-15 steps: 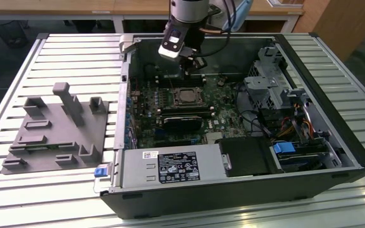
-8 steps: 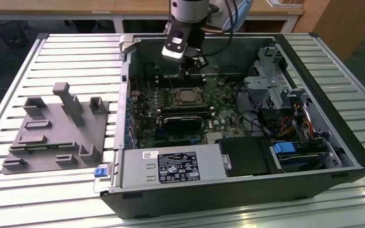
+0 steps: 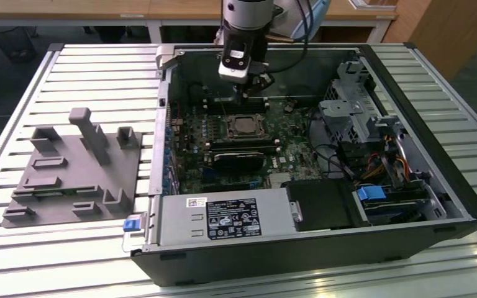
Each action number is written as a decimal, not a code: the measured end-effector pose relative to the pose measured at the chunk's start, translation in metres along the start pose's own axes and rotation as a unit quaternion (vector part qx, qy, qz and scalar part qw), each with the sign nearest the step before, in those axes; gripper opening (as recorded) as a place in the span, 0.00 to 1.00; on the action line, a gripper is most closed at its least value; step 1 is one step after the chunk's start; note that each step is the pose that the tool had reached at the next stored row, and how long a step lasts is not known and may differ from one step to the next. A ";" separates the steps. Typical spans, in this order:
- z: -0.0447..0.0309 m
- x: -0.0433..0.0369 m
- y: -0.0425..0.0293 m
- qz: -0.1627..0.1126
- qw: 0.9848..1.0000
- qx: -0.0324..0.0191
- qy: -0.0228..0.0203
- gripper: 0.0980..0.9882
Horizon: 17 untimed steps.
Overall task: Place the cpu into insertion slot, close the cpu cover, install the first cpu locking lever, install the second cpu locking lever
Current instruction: 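Install the first cpu locking lever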
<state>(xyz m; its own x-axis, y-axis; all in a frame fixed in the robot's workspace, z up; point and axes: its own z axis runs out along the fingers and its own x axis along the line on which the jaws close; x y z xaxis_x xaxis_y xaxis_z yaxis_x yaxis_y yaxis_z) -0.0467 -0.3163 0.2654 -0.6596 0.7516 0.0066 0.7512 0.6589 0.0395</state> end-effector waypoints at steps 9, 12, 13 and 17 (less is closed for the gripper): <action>0.0001 0.0001 -0.0001 -0.080 0.997 0.001 0.003 0.01; 0.0002 0.0000 -0.0001 -0.107 0.994 0.001 0.004 0.01; 0.0003 0.0000 -0.0001 -0.116 0.993 0.001 0.004 0.01; 0.0005 0.0000 -0.0001 -0.152 0.988 0.001 0.006 0.01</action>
<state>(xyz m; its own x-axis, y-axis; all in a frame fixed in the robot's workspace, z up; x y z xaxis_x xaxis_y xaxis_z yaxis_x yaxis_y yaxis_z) -0.0467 -0.3163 0.2649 -0.8554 0.5179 0.0060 0.5177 0.8547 0.0388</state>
